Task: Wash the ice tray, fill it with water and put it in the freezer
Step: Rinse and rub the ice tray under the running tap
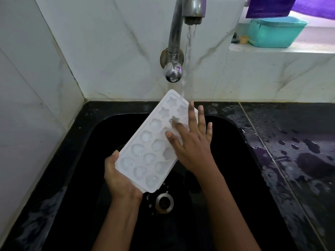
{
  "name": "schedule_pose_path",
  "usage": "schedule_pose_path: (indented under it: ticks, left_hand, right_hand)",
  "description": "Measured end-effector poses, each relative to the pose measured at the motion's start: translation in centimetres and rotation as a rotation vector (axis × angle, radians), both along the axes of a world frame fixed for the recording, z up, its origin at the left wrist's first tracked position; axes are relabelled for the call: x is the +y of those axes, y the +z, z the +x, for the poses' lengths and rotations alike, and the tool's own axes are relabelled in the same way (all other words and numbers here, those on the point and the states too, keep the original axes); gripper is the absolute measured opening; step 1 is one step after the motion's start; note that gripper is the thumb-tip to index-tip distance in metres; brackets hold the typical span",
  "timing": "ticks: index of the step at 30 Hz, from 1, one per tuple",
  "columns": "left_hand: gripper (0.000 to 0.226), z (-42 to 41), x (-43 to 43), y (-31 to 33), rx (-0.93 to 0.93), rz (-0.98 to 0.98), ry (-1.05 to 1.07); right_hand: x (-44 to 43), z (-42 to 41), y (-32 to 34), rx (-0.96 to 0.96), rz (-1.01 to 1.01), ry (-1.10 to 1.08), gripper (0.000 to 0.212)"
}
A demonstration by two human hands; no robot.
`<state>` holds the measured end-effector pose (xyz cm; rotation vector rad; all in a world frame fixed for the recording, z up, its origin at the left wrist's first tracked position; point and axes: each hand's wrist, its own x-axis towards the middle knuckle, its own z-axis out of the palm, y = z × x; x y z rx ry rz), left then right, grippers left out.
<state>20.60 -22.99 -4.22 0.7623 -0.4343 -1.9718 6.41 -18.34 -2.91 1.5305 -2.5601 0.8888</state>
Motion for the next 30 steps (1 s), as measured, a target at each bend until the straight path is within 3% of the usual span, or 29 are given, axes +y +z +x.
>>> schedule_pose_path:
  ticks: [5,10,14,18,21,25,30]
  left_hand:
    - [0.062,-0.7,0.7,0.0,-0.022,0.027,-0.056]
    - [0.057,-0.1,0.2,0.5,0.001,0.026,-0.039]
    - [0.063,-0.1,0.5,0.4,-0.020,0.041,-0.051]
    - [0.067,-0.5,0.7,1.0,-0.001,0.040,-0.100]
    - [0.056,0.4,-0.1,0.5,-0.052,0.044,-0.035]
    - [0.055,0.4,0.1,0.0,-0.080,0.047,-0.019]
    - [0.052,0.3,0.4,0.1,-0.058,0.025,-0.024]
  right_hand:
    - [0.3,-0.3,0.2,0.081,-0.015,-0.159,0.060]
    - [0.0,0.5,0.1,0.010,0.041,-0.008,0.069]
    - [0.3,-0.3,0.5,-0.009,0.040,-0.098,0.055]
    - [-0.2,0.9,0.2,0.003,0.052,-0.053,0.072]
    - [-0.3,0.7,0.2,-0.071,0.038,0.050,0.074]
    - [0.4,-0.5,1.1,-0.183,-0.038,0.059,0.050]
    - [0.8,-1.2,1.7,-0.155,-0.182,-0.047,0.030]
